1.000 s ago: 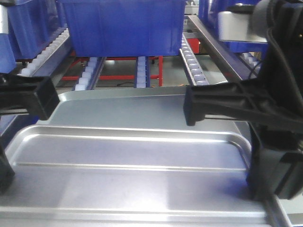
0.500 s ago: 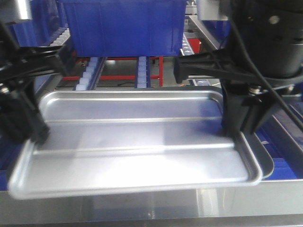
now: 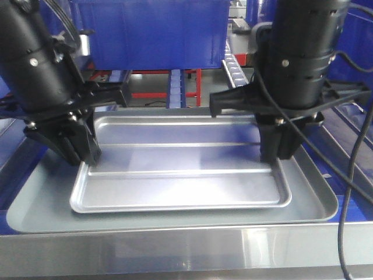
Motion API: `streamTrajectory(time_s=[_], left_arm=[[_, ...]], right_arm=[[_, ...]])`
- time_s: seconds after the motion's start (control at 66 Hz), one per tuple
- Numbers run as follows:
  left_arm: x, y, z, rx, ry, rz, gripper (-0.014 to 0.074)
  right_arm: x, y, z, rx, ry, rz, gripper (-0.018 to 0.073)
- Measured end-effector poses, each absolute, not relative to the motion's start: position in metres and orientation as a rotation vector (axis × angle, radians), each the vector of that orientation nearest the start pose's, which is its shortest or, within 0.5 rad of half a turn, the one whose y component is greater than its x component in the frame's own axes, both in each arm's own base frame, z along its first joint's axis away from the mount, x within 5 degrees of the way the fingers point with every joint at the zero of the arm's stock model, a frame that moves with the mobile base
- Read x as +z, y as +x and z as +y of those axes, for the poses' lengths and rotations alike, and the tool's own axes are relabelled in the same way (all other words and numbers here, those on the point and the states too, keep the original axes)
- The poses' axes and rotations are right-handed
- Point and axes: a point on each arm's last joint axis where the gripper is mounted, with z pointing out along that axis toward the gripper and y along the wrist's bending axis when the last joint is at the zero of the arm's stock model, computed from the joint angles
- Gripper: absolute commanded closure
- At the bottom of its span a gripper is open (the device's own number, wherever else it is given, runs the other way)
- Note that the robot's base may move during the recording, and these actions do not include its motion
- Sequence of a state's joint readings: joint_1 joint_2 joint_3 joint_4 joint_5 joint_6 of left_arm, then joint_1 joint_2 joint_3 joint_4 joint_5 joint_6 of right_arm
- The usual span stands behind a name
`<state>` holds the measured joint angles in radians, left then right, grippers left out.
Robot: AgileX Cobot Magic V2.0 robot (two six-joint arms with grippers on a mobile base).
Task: Grab silver tray and stack on right shelf
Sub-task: 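Carry the tray forward and lower it into the larger grey tray, then open both grippers to release the silver tray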
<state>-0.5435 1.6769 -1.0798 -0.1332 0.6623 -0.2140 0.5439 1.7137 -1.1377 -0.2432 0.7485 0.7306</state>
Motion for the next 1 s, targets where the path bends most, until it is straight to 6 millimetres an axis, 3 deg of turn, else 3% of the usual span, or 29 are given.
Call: streamTrajectory(time_s=[0.561, 0.758, 0.833, 0.909, 1.0], left_arm=[[0.2109, 0.2826, -0.1795, -0.336, 0.342, 2.78, 0.0687], [0.211, 0.2822, -0.1793, -0.333, 0.344, 2.787, 0.0677], [0.2109, 0.282, -0.1793, -0.332, 0.346, 2.789, 0.0566], [0.2104, 0.2807, -0.1787, -0.323, 0.367, 2.802, 0.0363], [0.2101, 0.2792, -0.1801, -0.329, 0.381, 2.808, 0.0211]], right_arm=[[0.2139, 0.2986, 0.1633, 0.056, 0.056, 2.768, 0.0486], [0.2139, 0.2985, 0.1635, 0.058, 0.058, 2.769, 0.0388], [0.2139, 0.2985, 0.1637, 0.062, 0.059, 2.768, 0.0313], [0.2154, 0.3002, 0.1652, 0.083, 0.058, 2.751, 0.0217], [0.2178, 0.3031, 0.1686, 0.135, 0.064, 2.72, 0.0126]])
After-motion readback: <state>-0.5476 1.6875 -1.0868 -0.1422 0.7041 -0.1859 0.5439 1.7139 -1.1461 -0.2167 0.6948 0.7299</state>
